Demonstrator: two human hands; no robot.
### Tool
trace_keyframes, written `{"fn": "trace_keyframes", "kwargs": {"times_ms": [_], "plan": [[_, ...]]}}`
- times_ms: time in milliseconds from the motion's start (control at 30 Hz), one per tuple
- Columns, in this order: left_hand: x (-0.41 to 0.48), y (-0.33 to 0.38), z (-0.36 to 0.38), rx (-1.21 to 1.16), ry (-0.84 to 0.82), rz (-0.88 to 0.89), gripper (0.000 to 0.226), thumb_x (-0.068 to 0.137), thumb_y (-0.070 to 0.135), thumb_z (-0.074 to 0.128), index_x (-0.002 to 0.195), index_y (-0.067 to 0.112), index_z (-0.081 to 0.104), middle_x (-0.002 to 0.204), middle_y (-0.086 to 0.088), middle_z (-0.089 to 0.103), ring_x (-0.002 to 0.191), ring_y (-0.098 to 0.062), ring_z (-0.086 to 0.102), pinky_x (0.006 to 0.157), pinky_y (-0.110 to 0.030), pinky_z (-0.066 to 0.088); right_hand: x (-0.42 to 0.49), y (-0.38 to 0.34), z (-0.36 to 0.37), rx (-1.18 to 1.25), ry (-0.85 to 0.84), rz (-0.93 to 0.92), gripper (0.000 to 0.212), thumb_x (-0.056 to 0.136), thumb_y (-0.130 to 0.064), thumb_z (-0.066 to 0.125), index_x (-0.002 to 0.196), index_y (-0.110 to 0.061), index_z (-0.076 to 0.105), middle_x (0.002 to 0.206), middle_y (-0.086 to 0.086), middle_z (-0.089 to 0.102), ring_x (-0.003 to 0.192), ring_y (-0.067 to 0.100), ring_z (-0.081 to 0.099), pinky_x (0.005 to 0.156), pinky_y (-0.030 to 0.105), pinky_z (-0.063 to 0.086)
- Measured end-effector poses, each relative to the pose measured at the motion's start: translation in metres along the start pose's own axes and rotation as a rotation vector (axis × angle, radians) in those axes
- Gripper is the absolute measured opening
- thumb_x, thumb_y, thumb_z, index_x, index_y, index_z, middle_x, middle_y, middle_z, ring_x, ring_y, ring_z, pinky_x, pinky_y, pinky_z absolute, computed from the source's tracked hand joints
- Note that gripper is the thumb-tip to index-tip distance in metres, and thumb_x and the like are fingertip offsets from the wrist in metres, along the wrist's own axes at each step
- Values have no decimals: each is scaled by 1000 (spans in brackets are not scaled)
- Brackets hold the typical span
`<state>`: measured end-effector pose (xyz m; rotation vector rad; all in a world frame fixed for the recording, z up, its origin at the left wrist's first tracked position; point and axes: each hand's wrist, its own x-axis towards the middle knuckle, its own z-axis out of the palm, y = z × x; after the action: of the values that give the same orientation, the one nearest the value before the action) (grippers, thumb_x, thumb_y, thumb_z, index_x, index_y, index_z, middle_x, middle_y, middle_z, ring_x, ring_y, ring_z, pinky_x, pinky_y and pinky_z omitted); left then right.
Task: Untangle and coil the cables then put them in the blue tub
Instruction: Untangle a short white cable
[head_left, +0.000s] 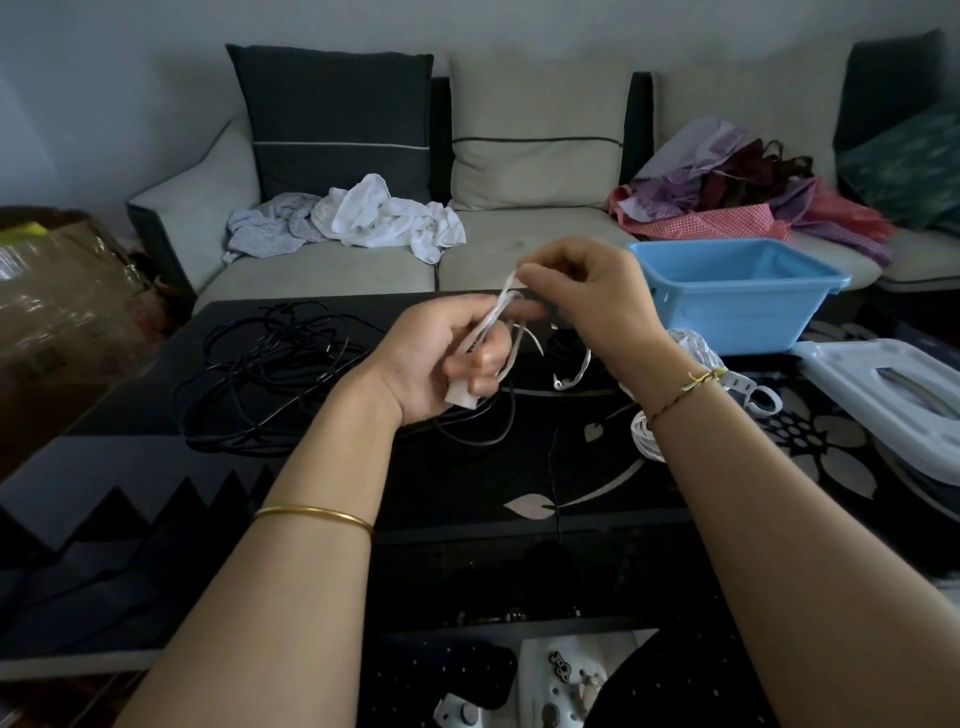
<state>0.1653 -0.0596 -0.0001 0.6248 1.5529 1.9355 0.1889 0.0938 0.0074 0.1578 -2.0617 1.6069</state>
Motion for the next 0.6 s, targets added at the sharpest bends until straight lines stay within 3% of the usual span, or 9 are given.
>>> {"fn": "trace_keyframes", "kwargs": {"times_ms": [100, 167, 267, 333, 467, 533, 600], "plan": [[-3, 2, -2, -297, -160, 43, 39, 89, 13, 34, 118, -3, 54, 42, 8, 38, 29, -3, 29, 38, -14, 29, 1, 18, 1, -152, 24, 27, 17, 93, -17, 59, 79, -11, 67, 54, -8, 51, 40, 0, 43, 45, 13, 36], [0, 3, -4, -472, -172, 117, 38, 88, 15, 35, 118, -2, 53, 44, 8, 40, 31, -3, 33, 41, -13, 31, -5, 29, 6, -157, -90, 109, 21, 96, -17, 54, 79, -15, 66, 55, -5, 52, 39, 3, 44, 45, 16, 39], [7, 2, -9, -643, 24, 223, 33, 94, 14, 37, 120, -1, 50, 53, 5, 46, 35, -4, 36, 48, -16, 42, -14, 32, 11, -182, -398, 224, 20, 98, -18, 49, 92, -22, 67, 61, 2, 56, 46, 14, 50, 53, 23, 45], [12, 1, -14, -658, 174, 308, 24, 101, 14, 32, 112, 2, 49, 58, 3, 51, 39, -5, 39, 57, -21, 51, -17, 25, 12, -244, -584, 272, 21, 99, -21, 48, 103, -17, 68, 60, 4, 57, 48, 17, 52, 55, 24, 47], [16, -2, -19, -525, 443, 408, 24, 105, 19, 32, 92, 10, 50, 59, 0, 56, 44, -7, 44, 73, -37, 58, -20, 0, 11, -386, -814, 296, 25, 98, -28, 49, 105, -13, 68, 58, 4, 59, 47, 16, 55, 63, 33, 53], [17, -4, -17, -321, 579, 398, 25, 106, 22, 30, 90, 17, 49, 62, -2, 56, 46, -8, 47, 78, -39, 57, -19, -10, 12, -436, -796, 240, 23, 97, -25, 51, 98, -10, 69, 52, 2, 56, 43, 15, 53, 57, 29, 51], [18, -7, -16, -10, 677, 364, 31, 106, 23, 29, 84, 18, 50, 63, -2, 56, 48, -10, 48, 73, -39, 55, -19, -16, 12, -491, -731, 166, 21, 93, -23, 55, 91, -7, 69, 48, 1, 53, 41, 15, 52, 45, 21, 44]]}}
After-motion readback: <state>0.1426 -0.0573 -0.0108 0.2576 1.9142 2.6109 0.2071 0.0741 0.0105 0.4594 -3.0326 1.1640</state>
